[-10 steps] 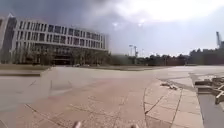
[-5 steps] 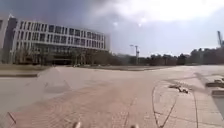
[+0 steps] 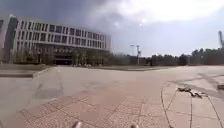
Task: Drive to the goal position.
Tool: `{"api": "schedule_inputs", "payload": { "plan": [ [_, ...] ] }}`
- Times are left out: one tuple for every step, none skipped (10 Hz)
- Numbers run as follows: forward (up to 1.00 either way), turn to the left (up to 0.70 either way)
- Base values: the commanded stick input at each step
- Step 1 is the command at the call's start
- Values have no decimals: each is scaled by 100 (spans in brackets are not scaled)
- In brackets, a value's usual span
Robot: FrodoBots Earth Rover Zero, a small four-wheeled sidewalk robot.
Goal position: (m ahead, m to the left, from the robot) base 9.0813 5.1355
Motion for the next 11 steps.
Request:
{"api": "schedule_inputs", "payload": {
  "plan": [
    [70, -1],
    [70, -1],
    [70, -1],
    [70, -1],
    [70, -1],
    [70, -1],
    [70, -1],
    [70, -1],
    [70, -1],
    [70, -1],
    [70, -1]
  ]
}}
